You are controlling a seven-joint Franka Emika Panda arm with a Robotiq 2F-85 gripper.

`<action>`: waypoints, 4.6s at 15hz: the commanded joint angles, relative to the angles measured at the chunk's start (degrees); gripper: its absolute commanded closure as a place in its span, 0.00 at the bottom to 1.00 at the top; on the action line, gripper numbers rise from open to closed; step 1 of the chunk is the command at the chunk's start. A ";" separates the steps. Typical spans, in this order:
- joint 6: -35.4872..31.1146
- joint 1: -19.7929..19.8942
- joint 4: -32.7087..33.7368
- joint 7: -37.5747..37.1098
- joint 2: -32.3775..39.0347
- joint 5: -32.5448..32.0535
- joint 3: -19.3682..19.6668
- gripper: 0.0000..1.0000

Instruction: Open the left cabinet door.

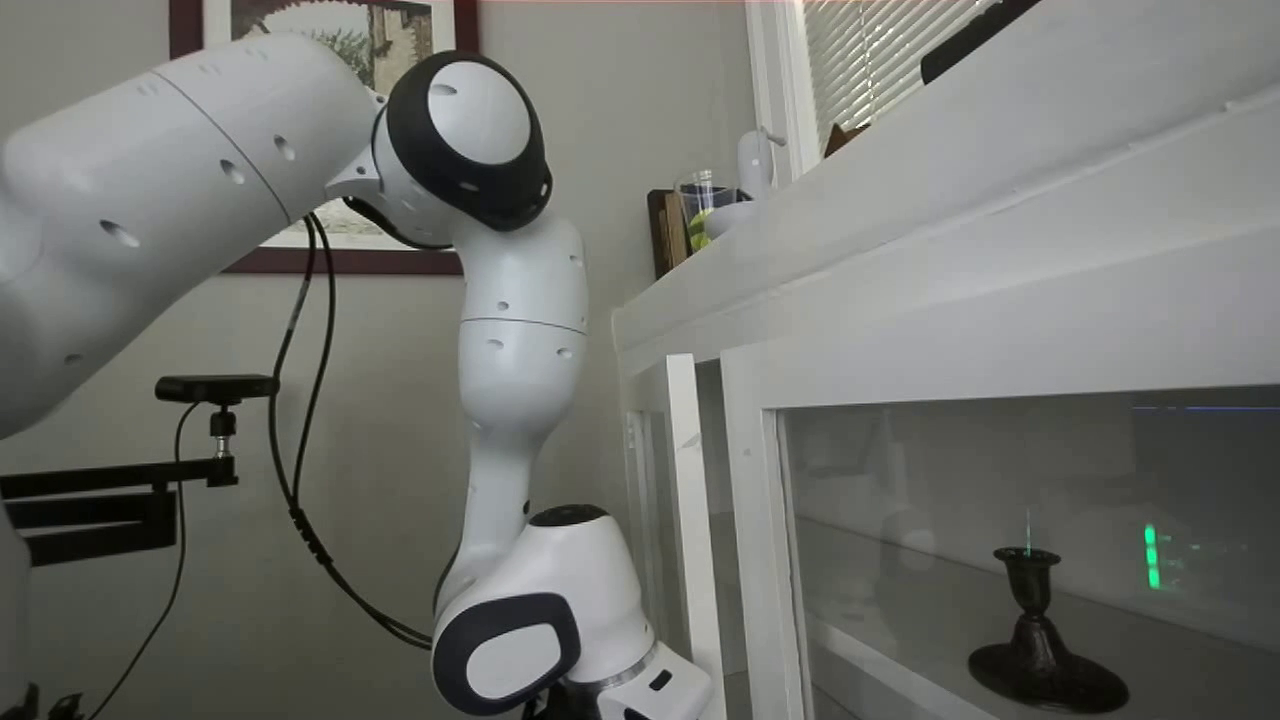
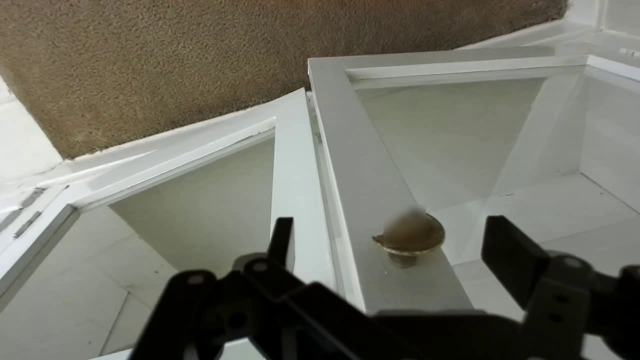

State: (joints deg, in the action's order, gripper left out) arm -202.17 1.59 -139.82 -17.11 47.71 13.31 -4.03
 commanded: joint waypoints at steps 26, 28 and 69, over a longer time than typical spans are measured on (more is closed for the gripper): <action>1.41 5.22 5.75 1.27 5.42 -4.16 -3.27 0.78; 1.58 5.05 5.77 1.35 5.48 -4.13 -3.29 0.90; -20.89 -16.49 -2.10 -11.00 5.73 18.91 -14.51 0.14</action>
State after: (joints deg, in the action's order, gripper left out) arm -223.02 -11.46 -144.80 -27.85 57.62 32.14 -15.58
